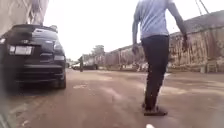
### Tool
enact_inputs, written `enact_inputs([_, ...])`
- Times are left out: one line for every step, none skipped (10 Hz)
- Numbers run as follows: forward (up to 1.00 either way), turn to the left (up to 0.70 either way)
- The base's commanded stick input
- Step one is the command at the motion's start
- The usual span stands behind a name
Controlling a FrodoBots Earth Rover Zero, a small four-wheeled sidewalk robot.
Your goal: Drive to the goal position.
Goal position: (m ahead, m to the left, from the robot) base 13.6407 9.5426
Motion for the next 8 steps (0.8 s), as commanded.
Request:
enact_inputs([0.30,0.00])
enact_inputs([0.70,0.00])
enact_inputs([0.70,0.00])
enact_inputs([0.70,0.00])
enact_inputs([0.70,0.00])
enact_inputs([0.70,0.00])
enact_inputs([0.70,0.00])
enact_inputs([0.70,0.00])
